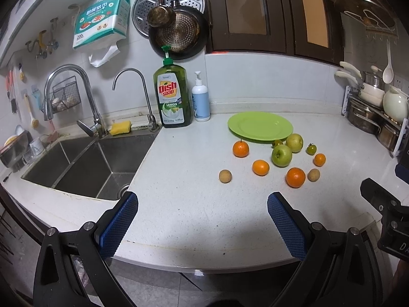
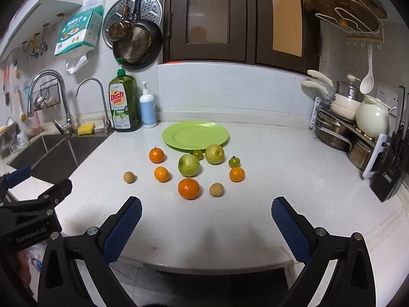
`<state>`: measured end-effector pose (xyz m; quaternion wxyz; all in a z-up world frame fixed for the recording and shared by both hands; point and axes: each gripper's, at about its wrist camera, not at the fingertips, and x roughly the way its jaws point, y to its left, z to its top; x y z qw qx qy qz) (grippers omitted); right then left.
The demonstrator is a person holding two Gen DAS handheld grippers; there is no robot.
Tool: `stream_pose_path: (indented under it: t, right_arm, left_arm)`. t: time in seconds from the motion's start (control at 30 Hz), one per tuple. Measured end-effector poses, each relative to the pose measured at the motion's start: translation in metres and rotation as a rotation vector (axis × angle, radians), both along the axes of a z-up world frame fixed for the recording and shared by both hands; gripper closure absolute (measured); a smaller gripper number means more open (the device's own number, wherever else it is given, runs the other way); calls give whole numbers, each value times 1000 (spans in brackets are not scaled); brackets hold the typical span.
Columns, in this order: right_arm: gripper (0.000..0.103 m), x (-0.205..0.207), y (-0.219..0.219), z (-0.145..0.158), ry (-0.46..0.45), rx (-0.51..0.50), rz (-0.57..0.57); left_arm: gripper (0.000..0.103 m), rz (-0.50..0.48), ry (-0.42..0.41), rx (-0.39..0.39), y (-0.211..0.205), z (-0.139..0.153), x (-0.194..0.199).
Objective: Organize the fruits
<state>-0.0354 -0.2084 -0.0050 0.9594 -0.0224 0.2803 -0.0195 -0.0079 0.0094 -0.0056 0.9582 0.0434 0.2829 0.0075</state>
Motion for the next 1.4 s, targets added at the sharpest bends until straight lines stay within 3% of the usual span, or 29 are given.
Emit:
stream_pose_path:
  t: [0.33, 0.73, 0.97, 1.4]
  right_arm:
    - [2, 46, 20, -22, 64, 31, 29]
    - [23, 117, 38, -66, 221, 80, -73]
    - [32, 138, 34, -85, 300, 105, -113]
    - [44, 166, 21, -102, 359, 140, -98]
  left_arm:
    - [15, -81, 34, 48, 7, -20, 52]
    - [34, -282, 180, 52, 6, -66, 136]
    - [45, -314, 234, 46, -3, -83, 163]
    - [65, -314, 306, 35, -15, -100, 187]
